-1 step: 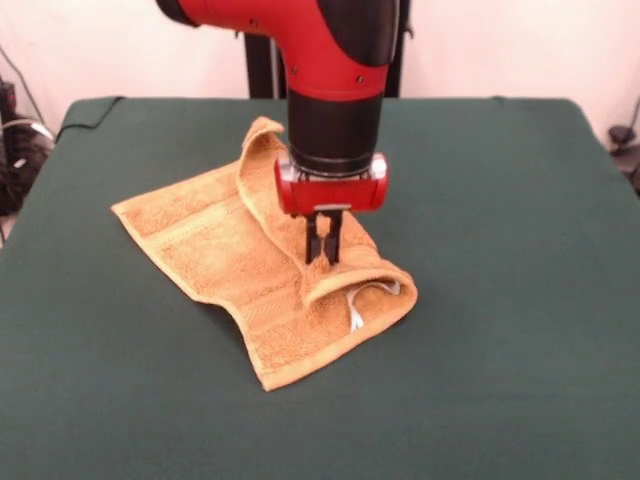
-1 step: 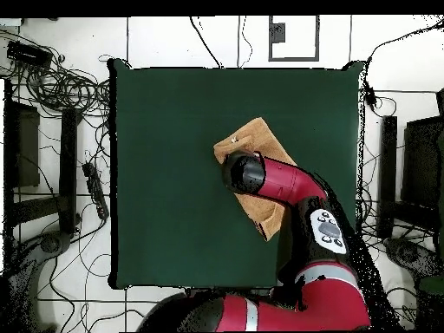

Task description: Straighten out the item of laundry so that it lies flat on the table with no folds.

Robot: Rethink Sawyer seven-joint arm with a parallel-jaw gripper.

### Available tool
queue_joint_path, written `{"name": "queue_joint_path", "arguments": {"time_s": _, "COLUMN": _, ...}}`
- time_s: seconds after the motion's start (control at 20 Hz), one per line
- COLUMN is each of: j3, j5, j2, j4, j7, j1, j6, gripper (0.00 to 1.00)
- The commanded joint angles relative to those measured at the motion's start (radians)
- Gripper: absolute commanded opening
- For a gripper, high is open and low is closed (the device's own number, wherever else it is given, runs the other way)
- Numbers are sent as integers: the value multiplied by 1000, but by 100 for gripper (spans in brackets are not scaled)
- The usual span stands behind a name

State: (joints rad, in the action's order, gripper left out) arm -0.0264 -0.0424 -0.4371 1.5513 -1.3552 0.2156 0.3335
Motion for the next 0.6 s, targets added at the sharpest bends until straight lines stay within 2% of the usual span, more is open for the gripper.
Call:
{"name": "queue_joint_path", "arguments": {"time_s": 0.05, "j3": 30, "j5": -89, "j2": -14, "j4": 119, "j7": -307, "j1": -50, "j6": 65, "gripper": 0}}
{"name": "queue_joint_path", "arguments": {"time_s": 0.6, "j3": 44, "j5": -127, "j2": 3, "j4": 134, "j7": -283, "j1": -45, "j6": 22, "gripper": 0}}
